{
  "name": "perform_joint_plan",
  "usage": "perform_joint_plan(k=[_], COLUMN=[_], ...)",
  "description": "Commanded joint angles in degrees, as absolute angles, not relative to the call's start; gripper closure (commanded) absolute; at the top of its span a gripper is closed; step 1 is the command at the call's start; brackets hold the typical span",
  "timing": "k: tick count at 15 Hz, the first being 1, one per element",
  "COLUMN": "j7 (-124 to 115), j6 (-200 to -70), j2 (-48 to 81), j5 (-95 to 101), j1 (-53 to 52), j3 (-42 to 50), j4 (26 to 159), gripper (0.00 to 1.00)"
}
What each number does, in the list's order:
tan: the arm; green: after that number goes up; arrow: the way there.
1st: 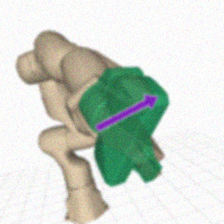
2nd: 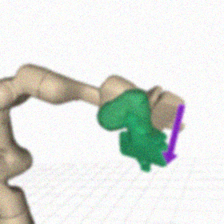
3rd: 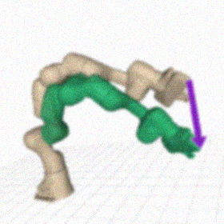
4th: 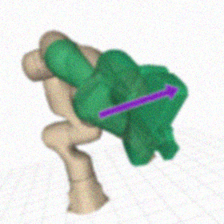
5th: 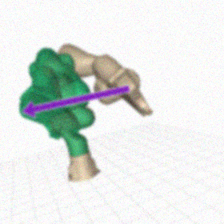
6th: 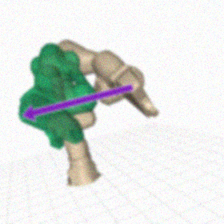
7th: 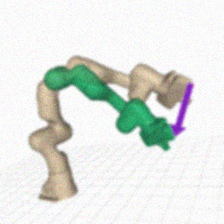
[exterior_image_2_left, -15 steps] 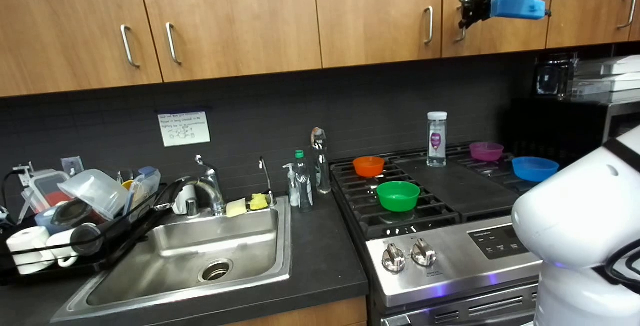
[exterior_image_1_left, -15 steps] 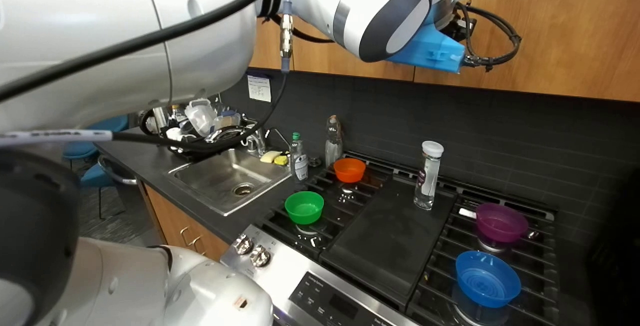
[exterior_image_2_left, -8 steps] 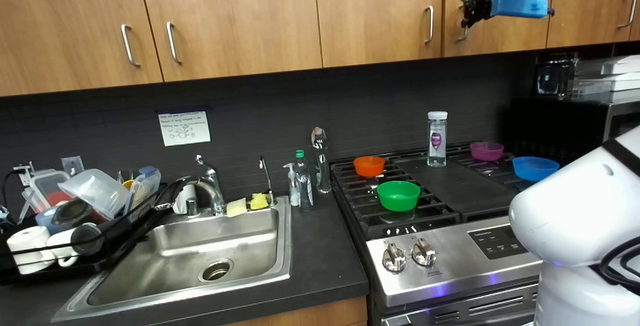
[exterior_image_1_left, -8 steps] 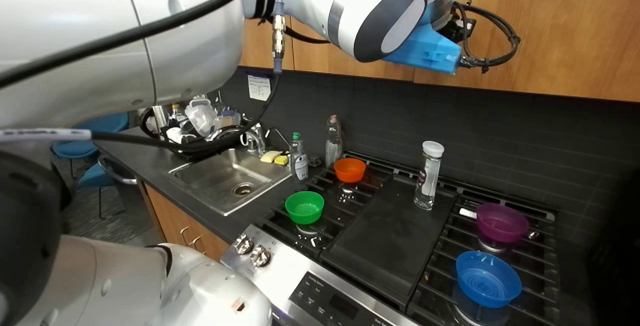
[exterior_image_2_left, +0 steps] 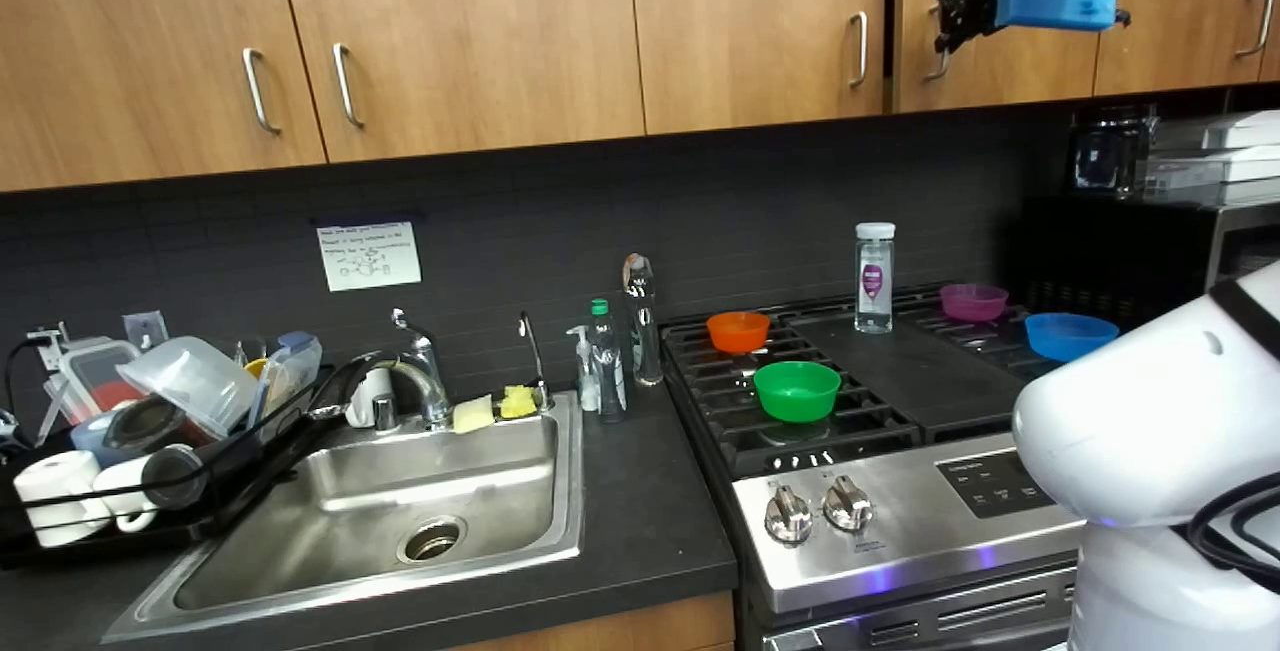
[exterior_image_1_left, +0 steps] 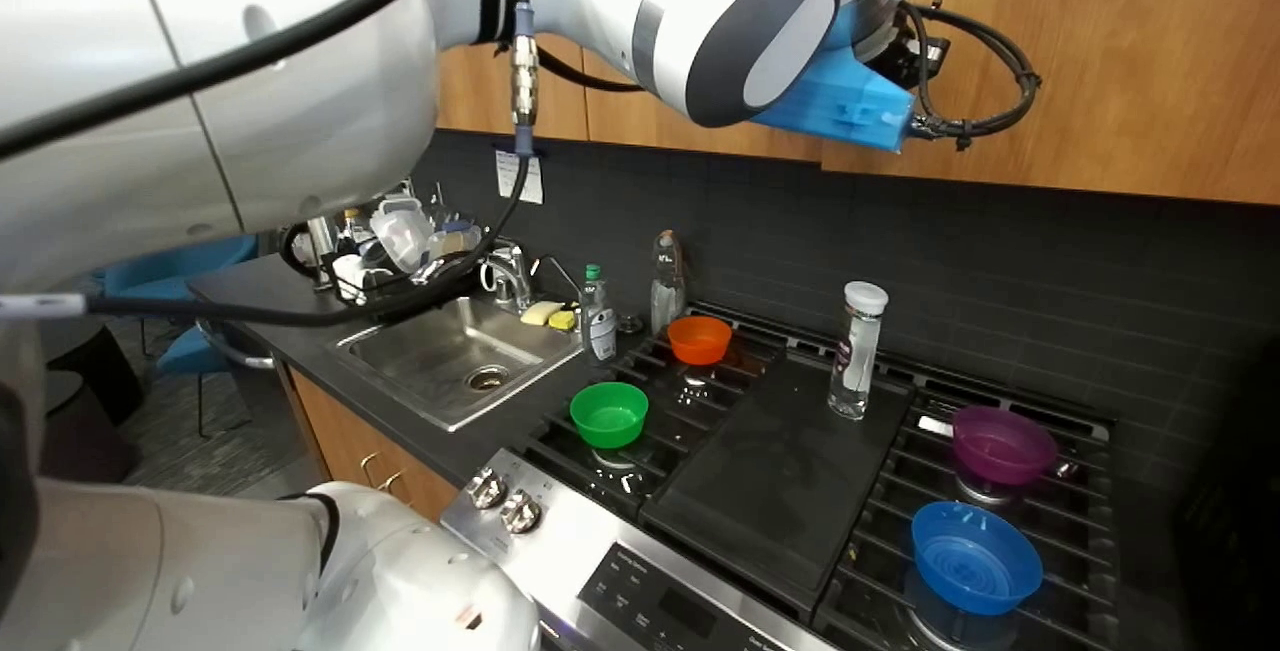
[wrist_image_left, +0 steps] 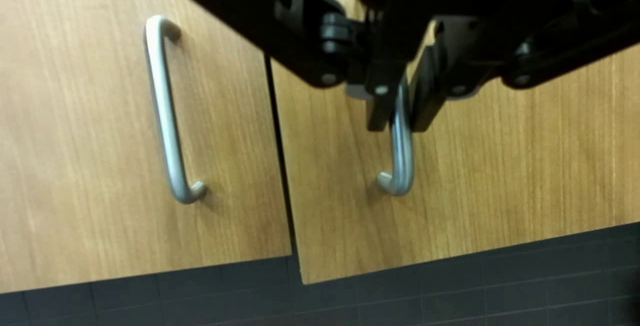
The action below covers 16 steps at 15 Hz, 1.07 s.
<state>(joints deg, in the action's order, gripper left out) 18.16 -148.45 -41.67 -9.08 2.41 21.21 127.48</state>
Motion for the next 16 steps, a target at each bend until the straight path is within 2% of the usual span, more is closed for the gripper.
perform_joint_plan(k=[1,16], j7=[16.48,11.87], j6=[-145.98,-142.51], j2=[-45.17,-51.63], j5=[-7.25,-2.87], j1=[5.97,12.38], j3=[21.68,21.25], j4=[129.3,132.53], gripper=[0.96,0.96])
